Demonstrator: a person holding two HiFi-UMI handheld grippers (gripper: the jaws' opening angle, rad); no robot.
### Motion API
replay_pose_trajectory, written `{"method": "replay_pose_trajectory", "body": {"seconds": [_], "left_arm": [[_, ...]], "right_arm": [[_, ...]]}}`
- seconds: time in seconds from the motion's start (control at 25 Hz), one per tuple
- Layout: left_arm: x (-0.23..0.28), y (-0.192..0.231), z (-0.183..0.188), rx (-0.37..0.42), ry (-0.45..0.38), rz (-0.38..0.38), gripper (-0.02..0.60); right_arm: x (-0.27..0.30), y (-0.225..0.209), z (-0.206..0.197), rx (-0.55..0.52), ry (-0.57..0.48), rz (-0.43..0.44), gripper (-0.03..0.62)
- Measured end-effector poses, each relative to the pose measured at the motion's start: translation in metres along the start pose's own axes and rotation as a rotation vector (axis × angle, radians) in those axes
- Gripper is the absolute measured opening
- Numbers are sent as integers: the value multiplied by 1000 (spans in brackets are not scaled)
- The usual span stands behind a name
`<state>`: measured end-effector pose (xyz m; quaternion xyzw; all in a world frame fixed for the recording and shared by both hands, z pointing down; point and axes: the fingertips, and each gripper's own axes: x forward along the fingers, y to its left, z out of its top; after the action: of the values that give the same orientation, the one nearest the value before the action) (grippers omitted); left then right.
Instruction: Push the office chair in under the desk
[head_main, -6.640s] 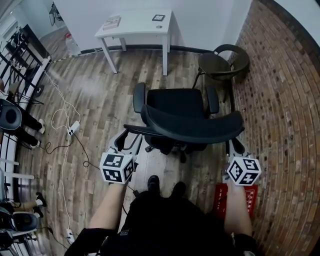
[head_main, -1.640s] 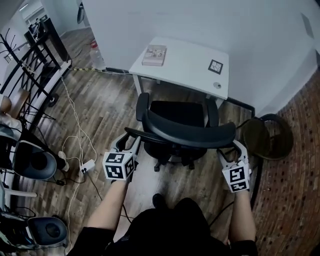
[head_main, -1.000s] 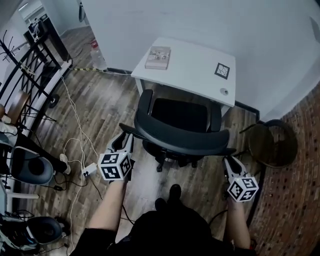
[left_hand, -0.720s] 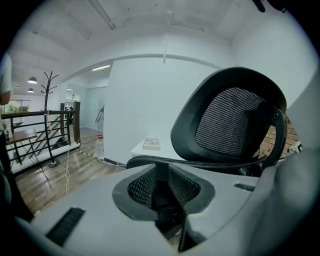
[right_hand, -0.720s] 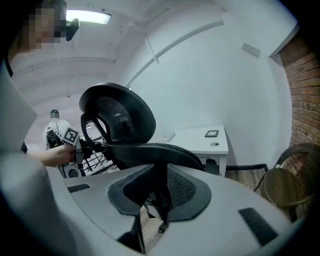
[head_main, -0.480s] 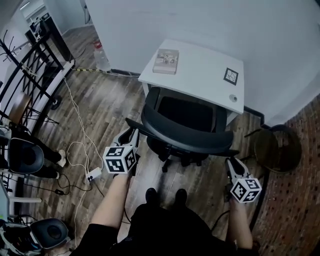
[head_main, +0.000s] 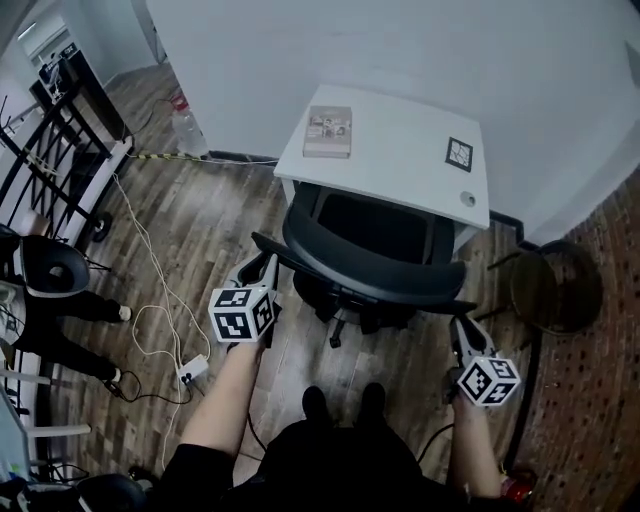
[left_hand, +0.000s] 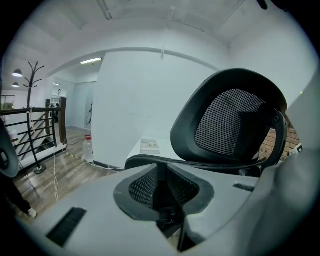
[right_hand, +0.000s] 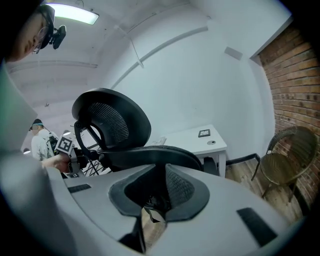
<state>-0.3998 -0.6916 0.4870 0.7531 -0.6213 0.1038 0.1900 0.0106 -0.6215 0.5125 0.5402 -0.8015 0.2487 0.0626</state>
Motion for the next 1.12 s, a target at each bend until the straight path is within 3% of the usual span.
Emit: {"method": "replay_pose_trajectory", "body": {"seconds": [0.44,0.68,1.12], "left_arm": [[10,-40,-6,34,27,-148,64],[8,-39,10,37,2,-154,64],[-17,-29,1,8,-1,-144,64]], "right_arm": [[22,29,0,35,1,-5,49],[33,43,1,46,14,-12,49],[42,58,-2,4,24,-4,25]]}}
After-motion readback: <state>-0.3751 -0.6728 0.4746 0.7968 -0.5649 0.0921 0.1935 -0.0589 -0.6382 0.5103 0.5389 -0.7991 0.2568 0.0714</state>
